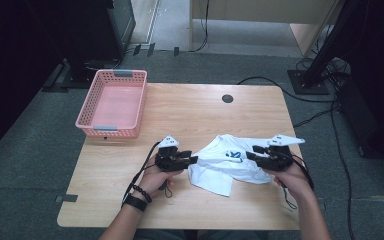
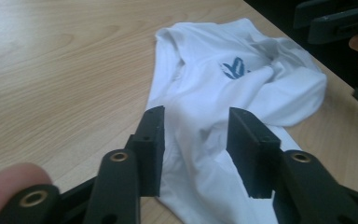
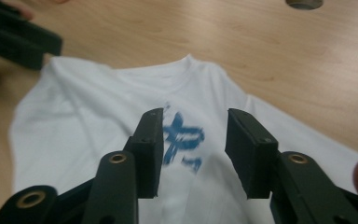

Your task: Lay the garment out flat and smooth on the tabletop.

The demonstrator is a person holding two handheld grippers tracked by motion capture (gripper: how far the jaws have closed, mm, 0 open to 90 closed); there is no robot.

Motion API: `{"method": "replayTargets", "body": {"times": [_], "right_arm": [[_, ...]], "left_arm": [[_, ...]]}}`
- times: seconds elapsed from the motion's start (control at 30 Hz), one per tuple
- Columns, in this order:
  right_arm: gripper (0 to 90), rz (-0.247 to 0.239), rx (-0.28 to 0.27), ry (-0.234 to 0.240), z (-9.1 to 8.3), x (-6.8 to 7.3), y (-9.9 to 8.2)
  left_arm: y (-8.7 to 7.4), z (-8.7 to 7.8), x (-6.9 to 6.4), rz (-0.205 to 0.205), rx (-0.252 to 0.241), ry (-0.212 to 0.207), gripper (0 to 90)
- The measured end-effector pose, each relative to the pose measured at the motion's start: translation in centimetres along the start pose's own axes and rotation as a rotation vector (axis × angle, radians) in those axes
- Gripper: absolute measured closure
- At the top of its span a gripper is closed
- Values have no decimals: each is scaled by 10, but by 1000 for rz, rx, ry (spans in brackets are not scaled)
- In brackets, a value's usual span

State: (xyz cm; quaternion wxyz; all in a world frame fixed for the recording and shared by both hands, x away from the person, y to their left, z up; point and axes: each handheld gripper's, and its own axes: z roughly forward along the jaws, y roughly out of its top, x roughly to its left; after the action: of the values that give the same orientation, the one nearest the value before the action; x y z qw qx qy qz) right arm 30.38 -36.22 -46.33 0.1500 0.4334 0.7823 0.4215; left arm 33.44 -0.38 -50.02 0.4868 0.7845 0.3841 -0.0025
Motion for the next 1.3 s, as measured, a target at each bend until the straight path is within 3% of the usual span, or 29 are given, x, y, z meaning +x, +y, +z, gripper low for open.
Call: {"method": "replayTargets", "body": {"times": [0.07, 0.13, 0.33, 0.43, 0.5, 0.6, 0.67, 0.77, 0.83, 0.9, 1.0, 1.07, 1.1, 1.2, 1.3], "right_arm": [[505, -15, 24, -78, 23, 5, 14], [520, -31, 73, -121, 44, 6, 24], [549, -124, 216, -180, 93, 8, 35], [791, -138, 240, -124, 101, 10, 34], [879, -173, 264, -71, 103, 13, 32], [900, -233, 269, 13, 102, 22, 30], [900, -227, 216, 64, 97, 25, 33], [900, -178, 156, 15, 91, 19, 41], [787, -115, 133, -65, 89, 10, 44], [662, -83, 132, -106, 91, 3, 44], [513, -73, 205, -40, 100, 1, 40], [465, -117, 246, -45, 108, 6, 36], [463, -128, 243, -82, 110, 8, 36], [469, -103, 195, -140, 112, 5, 38], [477, -95, 191, -132, 117, 3, 40]], "left_arm": [[-2, 3, -1, 5, 15, 16, 532], [-3, 6, -4, 19, 28, 25, 510], [-5, 3, -1, 1, 14, 43, 485], [-5, 1, 1, -8, 9, 53, 482], [-5, 0, 1, -6, 8, 58, 473], [-5, 1, 3, 10, -4, 109, 429], [-5, 1, 6, -14, -11, 134, 413], [-4, 0, 10, -59, -33, 143, 413], [-6, -1, 12, -70, -43, 146, 413], [-8, 0, 13, -71, -45, 155, 413], [-11, 0, 16, -88, -61, 170, 413], [-13, 0, 20, -112, -72, 168, 413], [-13, 0, 20, -117, -71, 166, 413], [-13, -1, 21, -116, -68, 156, 413], [-13, -1, 21, -116, -65, 149, 413]]}}
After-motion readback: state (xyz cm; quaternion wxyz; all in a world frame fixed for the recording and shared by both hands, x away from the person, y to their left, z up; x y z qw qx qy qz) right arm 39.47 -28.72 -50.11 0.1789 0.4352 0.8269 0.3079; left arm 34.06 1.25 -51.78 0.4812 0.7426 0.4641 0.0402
